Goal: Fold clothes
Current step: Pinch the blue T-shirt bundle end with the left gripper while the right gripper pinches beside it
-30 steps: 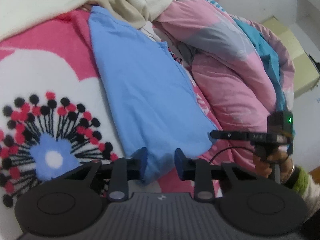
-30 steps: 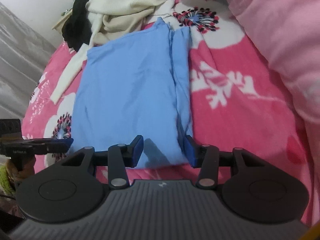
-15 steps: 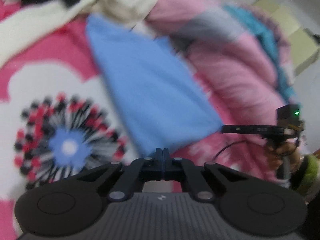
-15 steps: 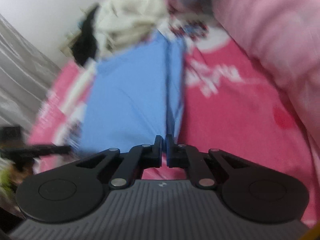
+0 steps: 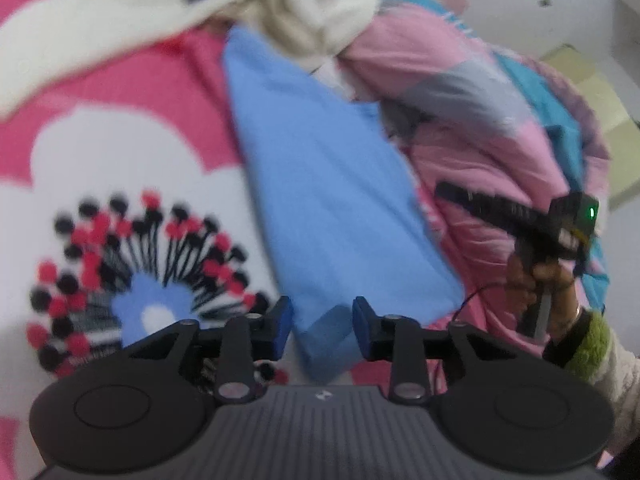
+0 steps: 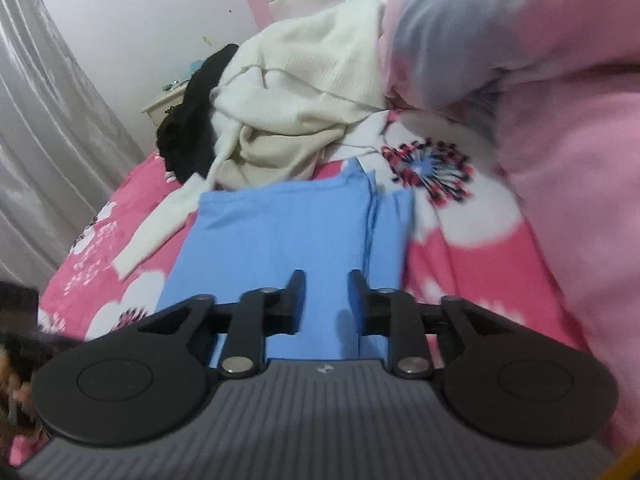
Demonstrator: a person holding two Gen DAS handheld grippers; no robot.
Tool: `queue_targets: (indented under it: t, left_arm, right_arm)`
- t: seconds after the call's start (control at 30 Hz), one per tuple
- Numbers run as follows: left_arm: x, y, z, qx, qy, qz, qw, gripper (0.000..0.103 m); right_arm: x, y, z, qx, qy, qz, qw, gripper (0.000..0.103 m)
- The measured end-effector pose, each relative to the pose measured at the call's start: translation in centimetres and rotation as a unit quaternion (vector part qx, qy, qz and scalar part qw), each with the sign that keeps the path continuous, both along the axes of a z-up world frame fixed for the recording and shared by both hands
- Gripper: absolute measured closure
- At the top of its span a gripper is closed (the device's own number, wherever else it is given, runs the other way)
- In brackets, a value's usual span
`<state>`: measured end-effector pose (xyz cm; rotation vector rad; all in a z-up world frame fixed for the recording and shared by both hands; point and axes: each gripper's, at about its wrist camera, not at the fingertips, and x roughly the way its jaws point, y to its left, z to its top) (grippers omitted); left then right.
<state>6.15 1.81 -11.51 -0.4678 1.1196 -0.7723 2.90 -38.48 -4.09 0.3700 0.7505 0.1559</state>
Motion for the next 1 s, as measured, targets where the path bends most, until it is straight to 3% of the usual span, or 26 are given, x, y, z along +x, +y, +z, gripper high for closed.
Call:
queue_targets:
  t: [0.17,0.4,0.47,0.5,0.63,0.8,0.93,1.0]
  left_arm:
    - [-0.8,-0.1,-0.4,0.004,-0.004,-0.008,1.0,0.086]
    - [-1.2,-0.6,-0.5,0.017,-0.022,-0.023,0.9994,0.087]
    - [-1.2,-0.9,-0.6,0.016,-0.023,-0.022,0.9994,0.087]
    - [-1.2,-0.8,-0.5,0.014,-0.023,-0.022,0.9994,0.087]
    - [-1.7,-0.3,-0.1,0.01,-0.025,-0.023,0.9994,0.087]
    - [-1.4,-0.5,-0.3,0.013,-0.018,-0.026,0.9994,0.086]
    - [-1.4,-0.7,-0.4,0.013,-0.016,-0.027,0.9994,0.084]
    - [-1.5,-0.6,-0.5,0.013,-0.016,-0.027,0.9994,0.084]
  right_arm:
    - [4.4,0.4,-2.1,-0.01,0.032,0.004,0.999,0.078]
    - [4.3,1.3,-2.9,-0.013,0.037,0.012,0.999,0.082]
    - [4.4,1.7,-3.0,-0.029,0.04,0.012,0.999,0.098]
    - [4.3,1.8,-2.9,-0.036,0.038,0.012,0.999,0.099]
    - [2.5,1.7,-0.9,-0.05,-0.004,-0.01,0.999,0.1]
    - [2.1,0.7,-2.3,-0.054,0.021,-0.036,0.998,0.1]
    - [1.5,0.7,-1.4,-0.058,-0.002,-0.046,0.997,0.1]
    - [2.1,0.6,-2.1,-0.066,0.012,-0.043,0.997,0.1]
